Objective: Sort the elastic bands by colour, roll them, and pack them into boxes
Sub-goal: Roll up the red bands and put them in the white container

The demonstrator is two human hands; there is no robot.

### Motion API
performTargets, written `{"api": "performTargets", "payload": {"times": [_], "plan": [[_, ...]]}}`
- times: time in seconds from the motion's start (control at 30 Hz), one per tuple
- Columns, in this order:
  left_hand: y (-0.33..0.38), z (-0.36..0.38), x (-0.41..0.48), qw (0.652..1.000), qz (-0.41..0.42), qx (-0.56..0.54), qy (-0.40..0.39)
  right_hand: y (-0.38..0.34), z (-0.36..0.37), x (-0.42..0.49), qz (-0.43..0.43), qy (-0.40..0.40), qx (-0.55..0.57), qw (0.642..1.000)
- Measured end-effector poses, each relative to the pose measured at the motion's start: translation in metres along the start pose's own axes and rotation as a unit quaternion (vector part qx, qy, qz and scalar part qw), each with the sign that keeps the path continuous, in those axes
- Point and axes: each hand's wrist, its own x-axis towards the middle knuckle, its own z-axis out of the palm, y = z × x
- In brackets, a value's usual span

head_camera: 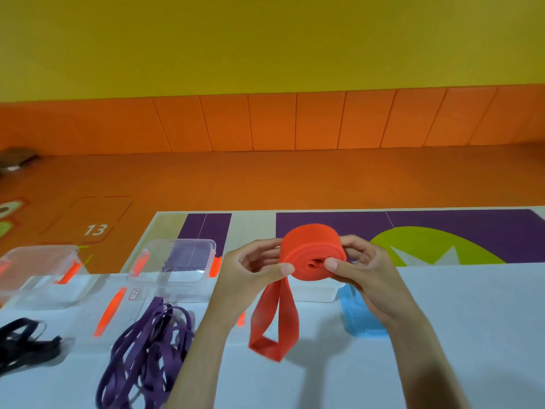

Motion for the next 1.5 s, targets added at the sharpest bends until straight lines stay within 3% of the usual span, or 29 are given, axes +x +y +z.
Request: {"api": "performTargets", "payload": {"times": [0.3,0.5,0.63,0.83,0.97,1.13,1.23,1.3,1.43,1.5], "plan": [[-0.013,-0.013,-0.003,0.999,-0.005,-0.023,0.021,0.018,0.022,-0.001,0.051,-0.016,0.035,0.998],[-0.007,-0.007,-0.016,0.994,0.037,0.09,0.054,-0.014,0.005,0.0,0.021,-0.103,-0.216,0.971],[0.007,-0.006,-0.016,0.987,0.044,0.157,-0.007,-0.03,0.005,-0.002,-0.007,-0.102,-0.236,0.966],[0.024,-0.012,-0.013,0.992,0.009,0.113,-0.054,-0.02,0.003,-0.006,-0.04,-0.04,-0.154,0.986],[0.015,-0.015,-0.014,0.997,-0.022,0.057,-0.041,-0.01,0.004,-0.005,-0.036,0.001,-0.061,0.998],[0.008,-0.008,-0.011,0.997,0.0,0.083,0.006,0.013,0.022,-0.01,-0.007,0.027,0.014,1.0],[0.002,-0.009,-0.012,0.998,-0.002,0.067,0.021,0.022,0.024,-0.014,0.03,0.009,0.033,0.999],[-0.004,-0.011,-0.016,0.998,-0.01,0.064,0.019,0.023,0.017,-0.016,0.041,-0.016,-0.001,0.999],[-0.011,-0.012,-0.021,0.995,-0.019,0.096,0.012,0.01,0.0,-0.019,0.044,-0.063,-0.206,0.976],[-0.01,-0.013,-0.022,0.992,-0.018,0.123,0.001,0.0,0.0,-0.022,0.059,-0.072,-0.241,0.966]]}}
